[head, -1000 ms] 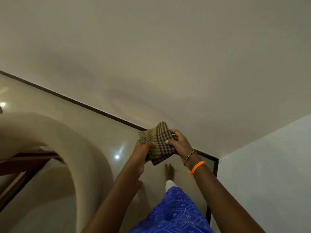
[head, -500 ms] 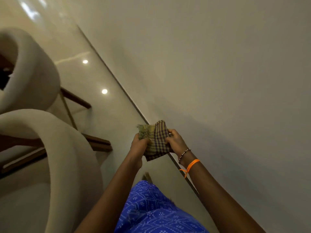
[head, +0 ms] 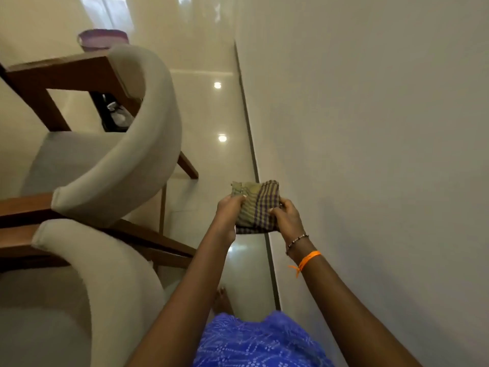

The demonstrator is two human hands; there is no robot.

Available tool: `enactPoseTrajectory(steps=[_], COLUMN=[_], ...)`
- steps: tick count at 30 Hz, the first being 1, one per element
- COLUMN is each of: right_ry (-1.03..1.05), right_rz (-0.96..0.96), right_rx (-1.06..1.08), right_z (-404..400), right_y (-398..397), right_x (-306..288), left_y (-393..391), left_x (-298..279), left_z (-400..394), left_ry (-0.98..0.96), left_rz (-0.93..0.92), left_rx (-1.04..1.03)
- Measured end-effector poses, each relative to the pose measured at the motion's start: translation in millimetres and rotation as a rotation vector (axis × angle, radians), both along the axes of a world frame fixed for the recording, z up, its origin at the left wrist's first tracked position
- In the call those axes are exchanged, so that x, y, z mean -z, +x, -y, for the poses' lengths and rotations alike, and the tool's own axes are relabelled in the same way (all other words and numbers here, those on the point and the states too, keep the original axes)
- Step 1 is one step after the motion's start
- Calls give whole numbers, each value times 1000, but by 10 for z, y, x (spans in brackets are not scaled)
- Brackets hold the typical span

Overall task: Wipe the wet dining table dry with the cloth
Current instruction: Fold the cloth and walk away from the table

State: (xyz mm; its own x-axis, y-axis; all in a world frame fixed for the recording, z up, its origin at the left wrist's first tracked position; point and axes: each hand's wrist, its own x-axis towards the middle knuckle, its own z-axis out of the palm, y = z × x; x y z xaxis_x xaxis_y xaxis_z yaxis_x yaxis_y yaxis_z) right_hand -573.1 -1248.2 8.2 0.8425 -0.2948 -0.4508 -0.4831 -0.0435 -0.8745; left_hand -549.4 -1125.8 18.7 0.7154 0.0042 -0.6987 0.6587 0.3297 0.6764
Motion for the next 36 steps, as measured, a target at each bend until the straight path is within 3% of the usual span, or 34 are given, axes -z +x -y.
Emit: enactPoseTrajectory(steps=[10, 20, 36], right_ry=[73, 10, -28], right_rz=[9, -3, 20], right_rx=[-202, -371, -521], right_z=[67, 4, -1624], right_y=[2401, 5034, 9215], right_x=[86, -177, -23], left_y=[2093, 4499, 8407], left_x=[204, -63, 148], left_z=[-209, -161, -1634], left_ry=[85, 157, 108], left_rz=[129, 165, 109], left_rx=[63, -14, -208])
